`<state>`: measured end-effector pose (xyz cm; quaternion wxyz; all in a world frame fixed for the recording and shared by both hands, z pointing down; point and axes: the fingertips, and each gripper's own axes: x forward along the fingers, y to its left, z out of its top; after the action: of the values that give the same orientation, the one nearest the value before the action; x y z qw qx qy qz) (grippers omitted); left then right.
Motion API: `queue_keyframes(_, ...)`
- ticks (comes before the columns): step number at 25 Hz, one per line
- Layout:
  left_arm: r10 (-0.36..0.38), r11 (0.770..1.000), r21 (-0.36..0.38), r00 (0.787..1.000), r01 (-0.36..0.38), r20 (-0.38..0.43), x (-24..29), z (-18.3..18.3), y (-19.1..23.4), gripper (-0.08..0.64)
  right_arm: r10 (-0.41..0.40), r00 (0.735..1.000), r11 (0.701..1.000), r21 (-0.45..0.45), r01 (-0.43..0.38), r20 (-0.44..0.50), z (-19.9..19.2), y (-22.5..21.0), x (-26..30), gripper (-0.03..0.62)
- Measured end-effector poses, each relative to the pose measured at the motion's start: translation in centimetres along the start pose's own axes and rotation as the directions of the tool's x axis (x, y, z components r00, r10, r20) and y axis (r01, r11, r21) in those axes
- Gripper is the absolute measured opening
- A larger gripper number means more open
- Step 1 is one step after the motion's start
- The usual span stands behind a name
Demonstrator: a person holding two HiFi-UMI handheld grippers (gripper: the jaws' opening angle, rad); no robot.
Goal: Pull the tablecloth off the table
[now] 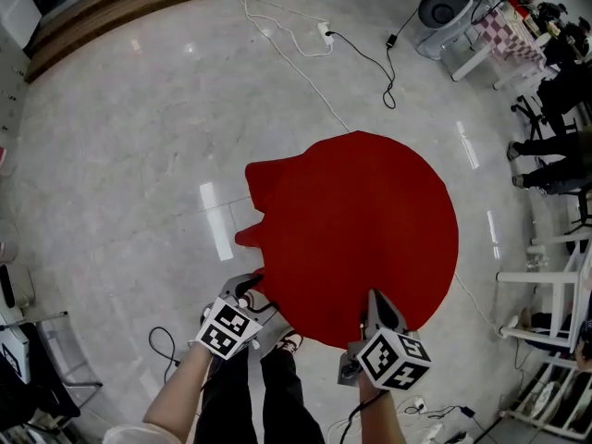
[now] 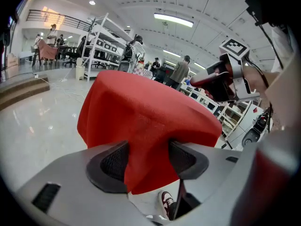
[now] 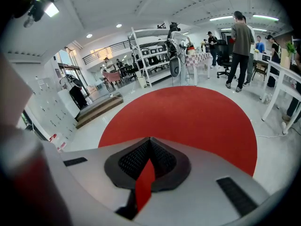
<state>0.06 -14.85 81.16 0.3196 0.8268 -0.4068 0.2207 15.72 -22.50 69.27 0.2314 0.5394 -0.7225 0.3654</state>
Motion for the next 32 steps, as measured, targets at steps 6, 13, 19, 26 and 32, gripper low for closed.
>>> queue_keyframes(6, -0.015, 1.0, -0.003, 0.999, 0.015, -0.028, -0.7, 0.0, -0.1, 0.189, 0.001, 1.0, 1.0, 0.024, -0.001, 0.01, 0.1, 0.4, -0.3, 0.025)
queue_keyframes(13, -0.021, 1.0, -0.004, 1.0, 0.021, -0.018, -1.7, 0.6, -0.2, 0.047, -0.013, 0.999, 0.998, 0.058, 0.011, 0.03, 0.5, -0.1, -0.8, 0.025)
queue_keyframes(19, -0.021, 1.0, -0.003, 0.999, 0.021, -0.043, -3.8, 0.8, -0.2, 0.019, -0.012, 0.999, 0.997, 0.076, 0.009, 0.039, 0.6, 0.4, -1.6, 0.025)
queue_keyframes(26, -0.014, 0.999, 0.03, 0.997, 0.016, -0.074, -5.9, 2.1, -1.0, 0.018, -0.033, 0.998, 0.995, 0.096, 0.028, 0.057, 0.4, 0.4, -3.8, 0.025)
queue_keyframes(32, -0.036, 0.999, -0.003, 0.997, 0.036, -0.066, -7.5, 4.9, -1.2, 0.018, -0.065, 0.997, 0.99, 0.128, 0.059, 0.043, 0.0, -0.2, -5.5, 0.025)
